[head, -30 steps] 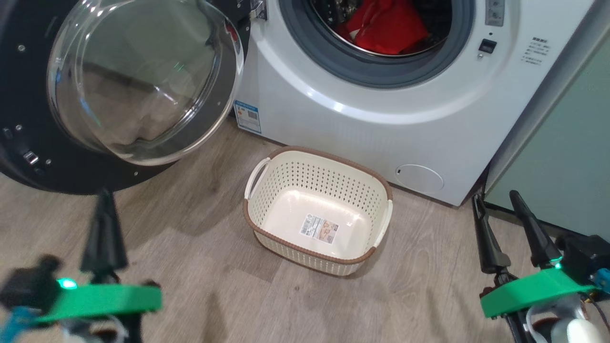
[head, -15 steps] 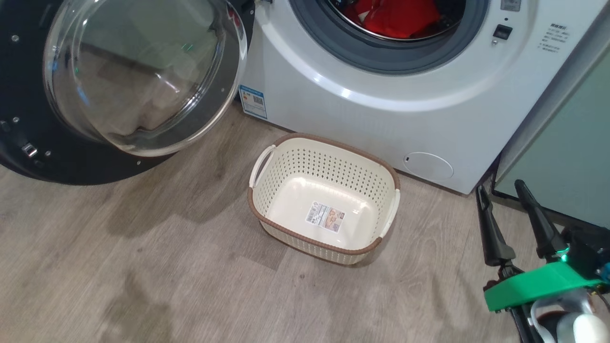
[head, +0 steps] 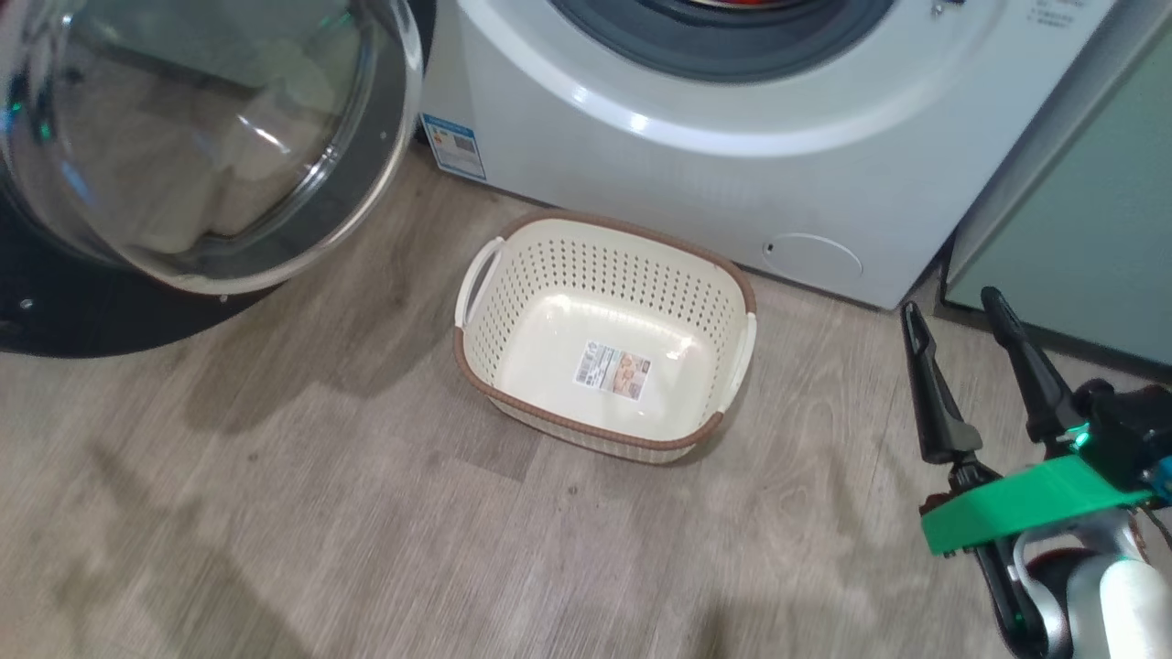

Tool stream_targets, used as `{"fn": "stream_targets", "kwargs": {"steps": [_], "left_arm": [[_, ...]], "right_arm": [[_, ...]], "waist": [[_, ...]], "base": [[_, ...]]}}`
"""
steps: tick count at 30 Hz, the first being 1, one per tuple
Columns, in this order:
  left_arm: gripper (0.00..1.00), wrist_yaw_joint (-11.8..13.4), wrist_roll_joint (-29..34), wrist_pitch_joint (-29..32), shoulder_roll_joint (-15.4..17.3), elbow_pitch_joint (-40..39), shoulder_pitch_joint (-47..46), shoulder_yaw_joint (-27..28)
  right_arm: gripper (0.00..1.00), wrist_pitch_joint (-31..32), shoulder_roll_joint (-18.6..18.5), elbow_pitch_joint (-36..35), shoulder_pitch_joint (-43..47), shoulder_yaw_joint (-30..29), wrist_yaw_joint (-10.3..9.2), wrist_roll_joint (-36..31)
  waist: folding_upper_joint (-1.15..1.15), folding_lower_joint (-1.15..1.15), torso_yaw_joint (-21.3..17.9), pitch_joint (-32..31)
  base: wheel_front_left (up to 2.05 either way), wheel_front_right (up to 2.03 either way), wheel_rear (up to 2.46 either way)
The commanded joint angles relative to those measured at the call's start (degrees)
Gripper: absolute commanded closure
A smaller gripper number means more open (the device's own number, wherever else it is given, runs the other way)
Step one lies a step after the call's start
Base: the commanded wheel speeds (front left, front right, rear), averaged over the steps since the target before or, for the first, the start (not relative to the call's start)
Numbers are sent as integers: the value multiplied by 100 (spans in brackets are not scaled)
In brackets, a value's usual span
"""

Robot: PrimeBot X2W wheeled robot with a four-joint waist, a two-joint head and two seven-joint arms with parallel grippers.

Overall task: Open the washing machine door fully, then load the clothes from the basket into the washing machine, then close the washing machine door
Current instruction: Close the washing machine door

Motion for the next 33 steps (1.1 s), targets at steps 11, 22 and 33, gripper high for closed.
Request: {"fn": "stream_targets", "kwargs": {"steps": [11,22,33], "left_arm": [[100,-281,68,750,751,1342,-377,-363],[100,-519,81,1176,602,2009,-360,-681],[100,-651,118,1098,484,2281,-466,-788]], "right_arm": [[0,160,-43,-344,-434,211,0,-172],[0,269,-43,-403,-493,278,0,-227],[0,380,-43,-499,-550,340,0,-262]], "waist": [[0,0,-139,342],[0,0,-248,467],[0,0,-307,595]], "base": [[0,0,0],[0,0,0],[0,0,0]]}}
